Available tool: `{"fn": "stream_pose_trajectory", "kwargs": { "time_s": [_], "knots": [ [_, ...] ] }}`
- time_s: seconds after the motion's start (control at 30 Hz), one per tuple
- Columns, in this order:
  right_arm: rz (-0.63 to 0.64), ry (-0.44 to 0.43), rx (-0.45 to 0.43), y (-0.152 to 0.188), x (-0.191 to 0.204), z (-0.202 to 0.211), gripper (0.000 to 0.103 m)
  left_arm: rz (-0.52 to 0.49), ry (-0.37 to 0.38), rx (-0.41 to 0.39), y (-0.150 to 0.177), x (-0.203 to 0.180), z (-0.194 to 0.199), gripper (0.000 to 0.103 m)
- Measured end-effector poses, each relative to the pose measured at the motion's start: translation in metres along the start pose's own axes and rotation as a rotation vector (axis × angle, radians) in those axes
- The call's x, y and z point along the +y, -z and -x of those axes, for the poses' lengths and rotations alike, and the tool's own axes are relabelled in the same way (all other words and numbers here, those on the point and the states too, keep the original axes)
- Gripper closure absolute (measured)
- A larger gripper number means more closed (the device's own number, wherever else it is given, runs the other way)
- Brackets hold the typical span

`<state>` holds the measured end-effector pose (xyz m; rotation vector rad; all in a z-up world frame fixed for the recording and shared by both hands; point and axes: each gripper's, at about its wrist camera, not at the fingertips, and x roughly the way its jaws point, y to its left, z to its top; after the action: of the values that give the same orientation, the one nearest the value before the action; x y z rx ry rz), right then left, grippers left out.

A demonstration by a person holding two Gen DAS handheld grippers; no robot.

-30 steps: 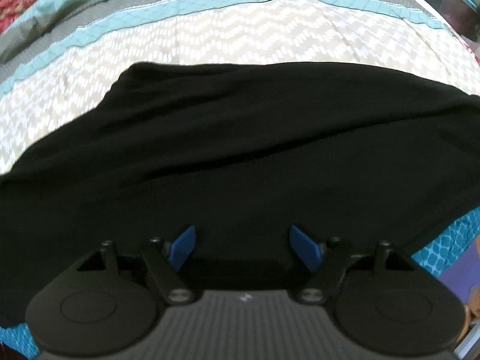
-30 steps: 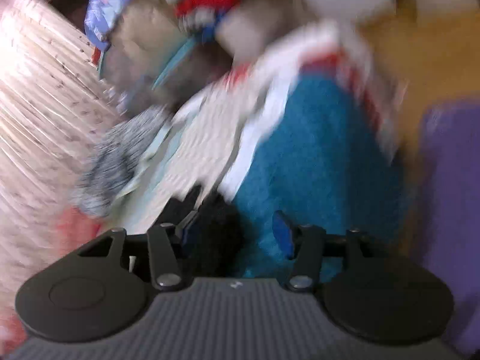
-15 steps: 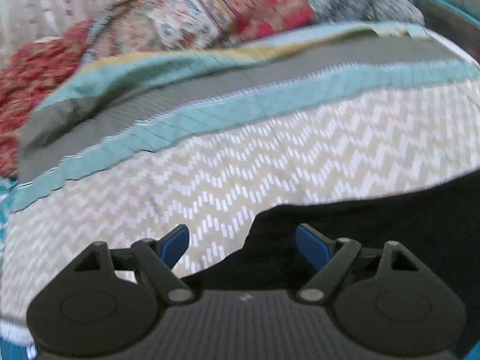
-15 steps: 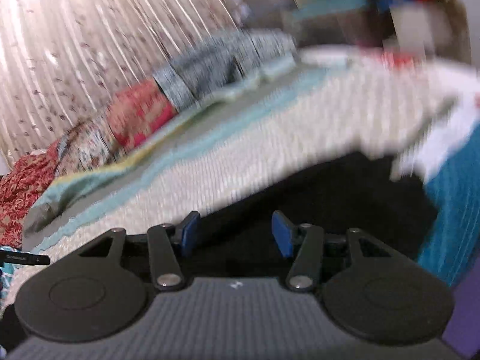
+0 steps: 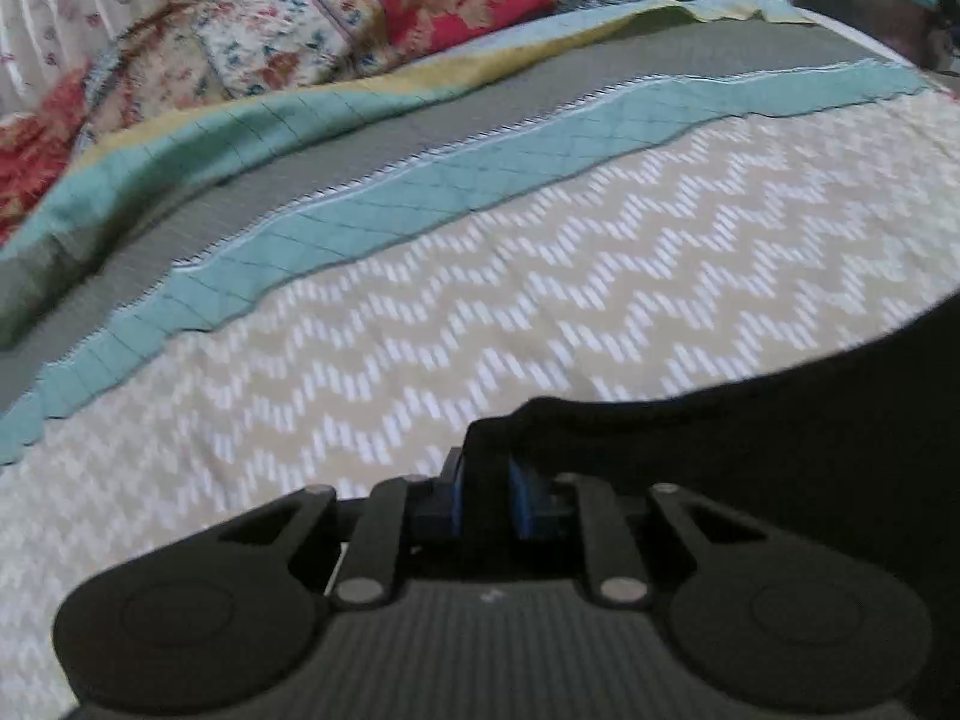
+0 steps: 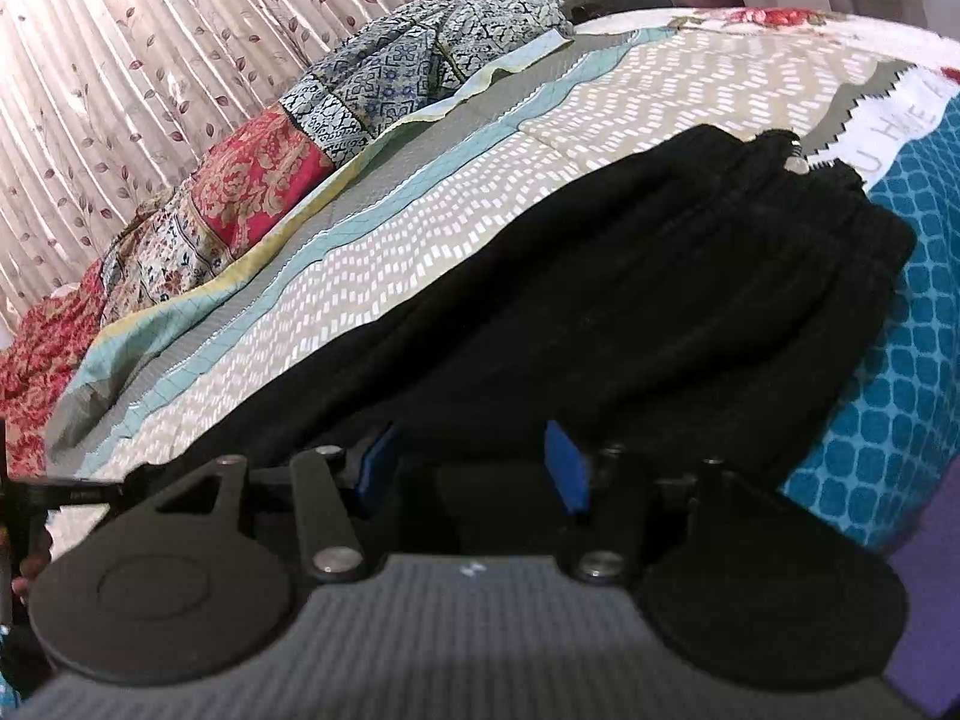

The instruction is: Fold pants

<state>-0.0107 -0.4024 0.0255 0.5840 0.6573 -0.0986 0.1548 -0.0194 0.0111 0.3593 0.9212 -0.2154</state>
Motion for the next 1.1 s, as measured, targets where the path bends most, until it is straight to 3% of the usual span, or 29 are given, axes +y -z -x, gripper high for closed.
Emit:
{"fn": "stream_pose_trajectory", "kwargs": {
  "time_s": [0.13, 0.23, 0.33, 0.4, 0.47, 0.53, 0.63, 0.7, 0.87, 1.0, 1.1],
  "knots": [
    [0.013, 0.017, 0.002, 0.0, 0.004, -0.005, 0.045, 0.132, -0.092, -0.023, -0.014, 0.015, -0.012, 0.089],
    [0.045, 0.035, 0.012, 0.0, 0.007, -0.007, 0.045, 0.19, -0.133, 0.016, -0.017, 0.012, -0.03, 0.089],
    [0.082, 0.049, 0.017, 0.0, 0.01, -0.01, 0.045, 0.063, -0.253, -0.018, -0.013, -0.018, -0.034, 0.088],
    [0.104, 0.054, 0.017, 0.001, 0.011, -0.011, 0.045, 0.018, -0.286, -0.023, -0.011, -0.025, -0.031, 0.083],
    [0.118, 0.06, 0.021, -0.001, 0.012, -0.01, 0.045, 0.033, -0.254, -0.014, -0.011, -0.021, -0.019, 0.081],
    [0.112, 0.043, 0.012, -0.004, 0.015, -0.003, 0.045, 0.069, -0.212, -0.054, -0.014, -0.015, 0.006, 0.081],
    [0.173, -0.08, -0.005, -0.002, 0.033, 0.01, 0.046, 0.069, -0.161, -0.132, -0.013, -0.016, 0.037, 0.081],
    [0.264, -0.199, 0.035, 0.002, 0.054, 0.013, 0.046, 0.044, -0.129, -0.138, -0.011, -0.022, 0.044, 0.081],
    [0.537, -0.356, 0.145, 0.021, 0.091, 0.02, 0.046, -0.011, -0.091, -0.082, -0.002, -0.043, 0.028, 0.081],
    [0.714, -0.362, 0.225, 0.032, 0.108, 0.011, 0.046, 0.019, -0.083, 0.008, 0.008, -0.049, 0.004, 0.081],
    [0.827, -0.357, 0.251, 0.036, 0.118, 0.001, 0.046, 0.054, -0.092, 0.014, 0.009, -0.05, 0.002, 0.081]
  ]
}}
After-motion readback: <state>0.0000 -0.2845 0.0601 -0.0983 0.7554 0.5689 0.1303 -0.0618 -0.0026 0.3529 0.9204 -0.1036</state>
